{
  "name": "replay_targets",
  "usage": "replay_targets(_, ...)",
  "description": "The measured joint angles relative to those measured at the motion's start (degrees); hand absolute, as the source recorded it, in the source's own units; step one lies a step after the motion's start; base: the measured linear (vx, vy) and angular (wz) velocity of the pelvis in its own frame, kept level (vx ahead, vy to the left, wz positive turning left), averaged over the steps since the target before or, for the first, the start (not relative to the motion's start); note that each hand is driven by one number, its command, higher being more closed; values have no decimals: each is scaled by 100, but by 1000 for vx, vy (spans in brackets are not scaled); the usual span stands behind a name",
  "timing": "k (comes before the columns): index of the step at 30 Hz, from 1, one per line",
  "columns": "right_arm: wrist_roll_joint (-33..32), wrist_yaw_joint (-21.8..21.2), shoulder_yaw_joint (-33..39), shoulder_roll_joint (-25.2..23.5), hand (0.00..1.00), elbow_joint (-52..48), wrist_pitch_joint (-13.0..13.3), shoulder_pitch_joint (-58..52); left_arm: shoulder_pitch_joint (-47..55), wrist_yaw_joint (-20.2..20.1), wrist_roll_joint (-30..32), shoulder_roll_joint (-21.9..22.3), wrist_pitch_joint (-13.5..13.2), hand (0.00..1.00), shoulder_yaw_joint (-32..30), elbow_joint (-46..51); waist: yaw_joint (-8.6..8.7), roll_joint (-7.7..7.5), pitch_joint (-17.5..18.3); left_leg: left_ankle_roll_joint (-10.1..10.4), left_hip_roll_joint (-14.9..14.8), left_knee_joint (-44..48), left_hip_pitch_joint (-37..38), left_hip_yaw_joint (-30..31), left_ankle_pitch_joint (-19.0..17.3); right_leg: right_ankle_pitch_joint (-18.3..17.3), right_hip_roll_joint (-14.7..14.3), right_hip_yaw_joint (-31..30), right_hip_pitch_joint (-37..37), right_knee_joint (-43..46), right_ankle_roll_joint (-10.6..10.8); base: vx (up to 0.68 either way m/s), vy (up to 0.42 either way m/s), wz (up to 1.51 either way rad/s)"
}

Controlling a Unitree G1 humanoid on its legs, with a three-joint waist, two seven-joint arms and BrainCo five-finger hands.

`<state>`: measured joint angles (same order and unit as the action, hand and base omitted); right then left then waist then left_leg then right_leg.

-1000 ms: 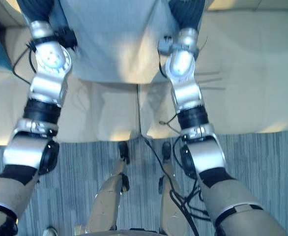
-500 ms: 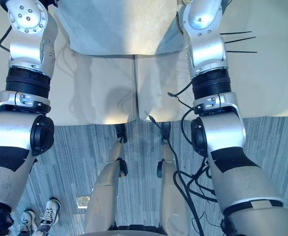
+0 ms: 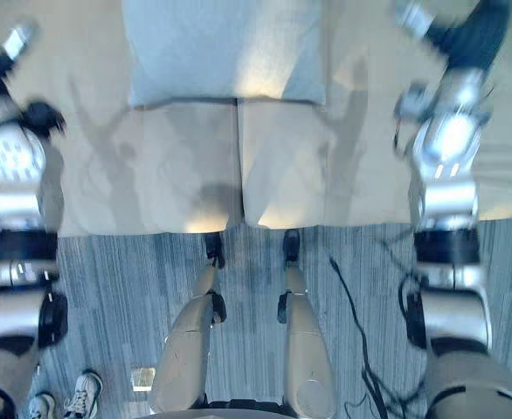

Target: Pick up cushions and gather them together orderly.

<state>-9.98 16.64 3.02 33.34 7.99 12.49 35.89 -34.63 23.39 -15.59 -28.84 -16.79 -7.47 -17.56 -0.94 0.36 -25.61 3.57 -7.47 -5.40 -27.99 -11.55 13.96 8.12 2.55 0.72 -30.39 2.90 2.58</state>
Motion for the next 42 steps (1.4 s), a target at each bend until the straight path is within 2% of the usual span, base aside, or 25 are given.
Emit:
replay_targets(2,-90,-288,-112,-190,0,-15,5,-890,927,-264,-59,364,-15,0,99,105,4,2,214,26,-5,0,102,28,-104,-119,-13,15,98,34,5,55,-43,6)
replay_targets(3,-66,-576,-170,-508,0,56,7,-1833,1941,-571,-64,781,6,0,297,99,11,-1,556,35,-6,0,129,42,-159,-214,-19,17,118,49,-1,89,-44,2)
replay_targets(4,4,-765,-178,-712,0,258,16,-2307,2490,-806,-58,1013,16,0,423,67,10,-4,633,23,-4,0,254,45,-170,-269,-19,13,216,97,8,111,-44,4)
replay_targets(6,235,-1035,-171,-1123,0,940,-8,-2992,3274,-1185,22,1413,40,0,567,-249,5,-1,701,41,10,1,603,72,-216,-392,-33,37,559,118,22,113,-75,6)
replay_targets(7,539,-1179,-155,-1398,0,1485,-34,-3380,3687,-1384,223,1589,82,0,562,-662,8,5,977,33,21,0,705,98,-257,-455,-32,52,670,118,32,85,-72,5)
replay_targets(10,1017,-1411,-97,-1796,0,2538,-70,-3901,4132,-1704,625,1694,199,0,491,-1741,15,7,1319,39,44,-1,1179,104,-395,-561,-12,47,1131,92,55,109,-38,0)
replay_targets(15,1482,-1500,228,-1985,0,3802,-212,-4076,4279,-2006,1118,1786,431,0,374,-3128,33,57,1667,47,120,-5,1813,24,-586,-646,59,-15,1771,-38,143,43,2,-7)
replay_targets(18,1538,-1543,569,-1972,0,4267,-331,-4103,4421,-2134,1203,1879,524,0,226,-3409,32,62,1717,55,165,-17,2262,-139,-708,-662,101,-162,2120,-104,168,1,39,-21)
replay_targets(23,1728,-1549,541,-1951,0,4349,-461,-4107,4455,-2209,1175,1968,531,0,238,-3588,13,13,1838,11,227,-4,2480,-532,-771,-665,128,-565,2051,144,248,-24,29,-41)
replay_targets(25,1727,-1543,525,-2029,0,4357,-526,-4062,4391,-2213,1168,1968,538,0,287,-3531,62,-105,1835,-194,275,468,2230,-639,-865,-639,271,-577,1715,623,439,-51,32,-20)
replay_targets(26,1728,-1544,531,-2030,0,4356,-541,-4028,4388,-2211,1164,2023,545,0,266,-3448,6,-23,1841,-287,72,611,2113,-648,-980,-681,166,-528,1650,802,563,-125,-76,-6)
replay_targets(27,1726,-1544,495,-2153,0,4298,-614,-4009,4379,-2191,1146,2069,536,0,239,-3272,29,-17,1784,-322,-1,873,1993,-595,-1052,-1427,266,-246,1138,2979,151,-120,-108,15)
replay_targets(28,1726,-1547,483,-2225,0,4269,-617,-4089,4387,-2194,1146,2067,541,0,255,-3170,11,-34,1787,-331,35,1008,2009,-507,-1085,-1690,398,-224,1038,4120,220,-135,-178,33)
replay_targets(30,1723,-1551,343,-2288,0,4262,-619,-4170,4470,-2175,1146,2083,564,0,290,-2891,-15,-169,1868,-307,67,1251,1882,-353,-1097,-1903,567,-315,1220,5215,415,-96,-166,46)
replay_targets(31,1724,-1551,268,-2312,0,4228,-615,-4123,4491,-2170,1148,2122,575,0,286,-2792,-23,-283,1923,-229,88,1402,1707,-228,-1039,-1907,581,-351,1529,4924,506,-163,-212,47)
replay_targets(32,1723,-1543,275,-2326,0,4223,-613,-4109,4470,-2154,1148,2138,577,0,275,-2767,-30,-364,1941,-159,97,1447,1583,-180,-984,-2262,571,-373,1742,4464,579,-192,-212,22)
replay_targets(33,1669,-1516,297,-2319,0,4162,-610,-4001,4363,-2069,1126,2306,604,0,289,-2750,-224,-211,1983,-121,-41,1355,1322,-176,-682,-2723,435,-150,1967,3444,343,-211,-211,-15)
replay_targets(34,1647,-1502,306,-2257,0,4123,-608,-3957,4337,-2070,1102,2389,618,0,314,-2746,-309,-145,1980,-88,-120,1311,1224,-171,-613,-2815,336,-52,2008,3091,206,-251,-208,-31)
replay_targets(35,1601,-1448,296,-2218,0,4120,-600,-3839,4328,-2055,1020,2500,637,0,378,-2754,-304,-6,1989,43,-254,1177,1038,-113,-481,-2985,186,81,2143,2473,24,-298,-212,-4)
replay_targets(36,1556,-1418,309,-2142,0,4126,-604,-3786,4250,-2047,951,2612,671,0,517,-2804,-247,298,1922,91,-401,951,984,72,-399,-2760,-27,261,2171,2260,-44,-375,-157,30)
replay_targets(37,1452,-1370,375,-2181,0,4206,-630,-3775,4213,-2053,938,2653,663,0,587,-2784,-168,243,1867,339,-410,785,993,94,-636,-2523,28,403,2193,1931,-185,-308,-66,44)
replay_targets(38,1441,-1358,422,-2220,0,4246,-638,-3770,4198,-2052,939,2638,657,0,586,-2776,-149,197,1853,332,-351,1005,988,80,-642,-2450,93,417,2195,1860,-231,-257,-29,30)
replay_targets(39,1411,-1315,448,-2242,0,4238,-638,-3780,4207,-2051,944,2605,657,0,580,-2774,-124,66,1831,231,-207,1705,994,69,-723,-2326,237,411,2188,1759,-239,-194,-55,9)
replay_targets(40,1407,-1301,447,-2207,0,4229,-634,-3784,4216,-2051,950,2590,656,0,579,-2763,-98,52,1827,158,-97,2293,1089,67,-1108,-2208,295,364,2169,1670,-223,-172,-43,1)
replay_targets(42,1408,-1309,450,-2160,0,4223,-633,-3767,4235,-2049,952,2577,648,0,512,-2682,-141,88,1833,180,-45,2681,1316,237,-1726,-2041,261,200,2053,1579,-179,-143,39,-29)
